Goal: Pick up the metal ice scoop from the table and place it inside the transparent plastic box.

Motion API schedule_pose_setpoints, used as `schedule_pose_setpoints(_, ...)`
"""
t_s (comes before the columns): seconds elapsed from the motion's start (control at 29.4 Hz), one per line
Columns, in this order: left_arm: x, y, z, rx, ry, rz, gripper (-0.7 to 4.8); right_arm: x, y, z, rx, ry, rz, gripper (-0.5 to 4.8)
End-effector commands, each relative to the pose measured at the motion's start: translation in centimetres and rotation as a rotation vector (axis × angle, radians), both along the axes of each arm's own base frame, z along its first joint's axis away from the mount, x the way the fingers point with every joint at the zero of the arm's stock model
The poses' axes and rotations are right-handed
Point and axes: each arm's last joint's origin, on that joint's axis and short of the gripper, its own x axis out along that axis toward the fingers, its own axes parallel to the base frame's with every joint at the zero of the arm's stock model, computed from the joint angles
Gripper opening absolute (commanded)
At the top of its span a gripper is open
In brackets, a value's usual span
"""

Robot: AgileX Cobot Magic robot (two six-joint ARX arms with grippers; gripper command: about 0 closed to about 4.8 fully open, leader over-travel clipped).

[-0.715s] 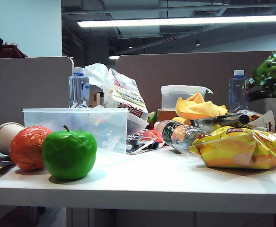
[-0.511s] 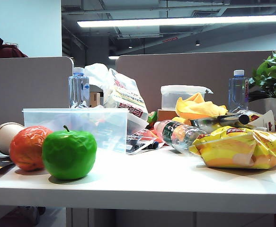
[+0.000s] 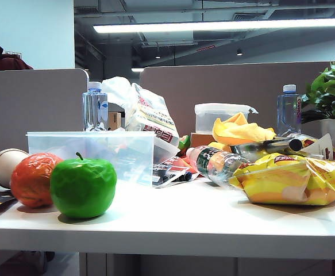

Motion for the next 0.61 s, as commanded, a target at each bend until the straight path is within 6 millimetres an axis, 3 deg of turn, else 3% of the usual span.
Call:
schedule_pose_setpoints(0.03,-0.2,-0.6,0.0,0.012,0.011,-0.059,-0.05,-0.1,0.2,-0.1,0.140,0.041,0.075,0.00)
schedule_pose_setpoints(0.1,-0.3,-1.0,-0.3,0.031,0.039,-0.100,-0.05,-0.1,0.4,-0.3,0.239,0.096,0.148,0.00)
schedule_pose_setpoints(0.41,-0.8,-1.7,-0.2,0.031,0.035,-0.189,-0.05,-0.4,0.8,-0.9,0.303,0.212,0.296,0.00)
schedule_pose_setpoints(0.54,-1.5,-2.0,0.3,-0.007,-0.015,-0.255,-0.05,-0.6,0.9,0.2,0.299,0.176,0.332,0.08)
schedule_pose_setpoints(0.61,-1.5,-2.0,0.2,-0.005,-0.012,-0.255,-0.05,-0.8,0.8,1.3,0.298,0.187,0.315,1.25)
